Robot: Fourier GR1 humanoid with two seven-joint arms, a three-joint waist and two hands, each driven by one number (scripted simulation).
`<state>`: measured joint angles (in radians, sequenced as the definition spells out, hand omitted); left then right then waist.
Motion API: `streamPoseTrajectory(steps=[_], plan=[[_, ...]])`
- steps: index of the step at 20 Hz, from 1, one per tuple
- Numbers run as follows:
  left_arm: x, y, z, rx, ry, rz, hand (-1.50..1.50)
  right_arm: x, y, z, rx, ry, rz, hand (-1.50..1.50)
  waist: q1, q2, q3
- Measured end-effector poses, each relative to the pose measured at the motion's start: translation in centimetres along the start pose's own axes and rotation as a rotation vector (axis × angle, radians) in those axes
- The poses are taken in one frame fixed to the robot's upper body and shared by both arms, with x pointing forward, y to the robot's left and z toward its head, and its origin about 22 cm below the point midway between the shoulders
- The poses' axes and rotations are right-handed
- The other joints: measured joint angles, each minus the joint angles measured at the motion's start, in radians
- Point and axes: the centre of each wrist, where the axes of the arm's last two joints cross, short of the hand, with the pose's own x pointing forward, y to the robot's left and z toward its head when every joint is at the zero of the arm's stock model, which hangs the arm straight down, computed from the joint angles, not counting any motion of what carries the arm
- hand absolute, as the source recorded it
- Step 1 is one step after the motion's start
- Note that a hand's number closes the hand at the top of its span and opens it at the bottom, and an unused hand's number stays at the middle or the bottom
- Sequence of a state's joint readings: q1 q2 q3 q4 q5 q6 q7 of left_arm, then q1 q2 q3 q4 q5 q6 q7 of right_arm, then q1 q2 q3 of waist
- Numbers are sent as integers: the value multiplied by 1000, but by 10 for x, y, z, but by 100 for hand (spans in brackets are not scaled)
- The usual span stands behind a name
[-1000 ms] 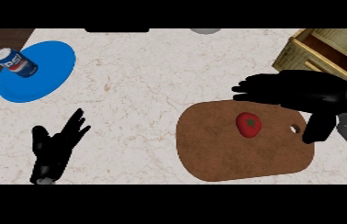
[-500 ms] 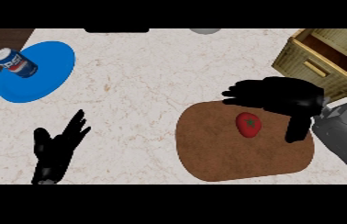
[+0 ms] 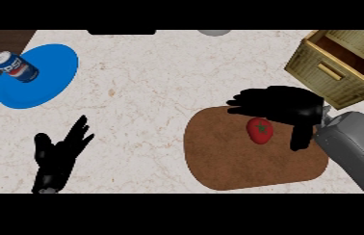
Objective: Pick the tomato from the cutting board and place it in the basket
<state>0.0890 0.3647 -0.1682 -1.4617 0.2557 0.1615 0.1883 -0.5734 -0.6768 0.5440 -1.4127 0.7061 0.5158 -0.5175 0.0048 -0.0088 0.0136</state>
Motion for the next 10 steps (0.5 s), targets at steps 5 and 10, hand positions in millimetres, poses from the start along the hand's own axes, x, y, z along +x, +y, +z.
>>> streamPoseTrajectory(steps=[5, 10], plan=[[1, -1, 1, -2, -1, -2, 0, -2, 12, -3, 47, 39, 38, -150, 0, 0, 0], [-2, -3, 0, -1, 2, -9, 0, -2, 18, -13, 77, 61, 49, -150, 0, -1, 2]])
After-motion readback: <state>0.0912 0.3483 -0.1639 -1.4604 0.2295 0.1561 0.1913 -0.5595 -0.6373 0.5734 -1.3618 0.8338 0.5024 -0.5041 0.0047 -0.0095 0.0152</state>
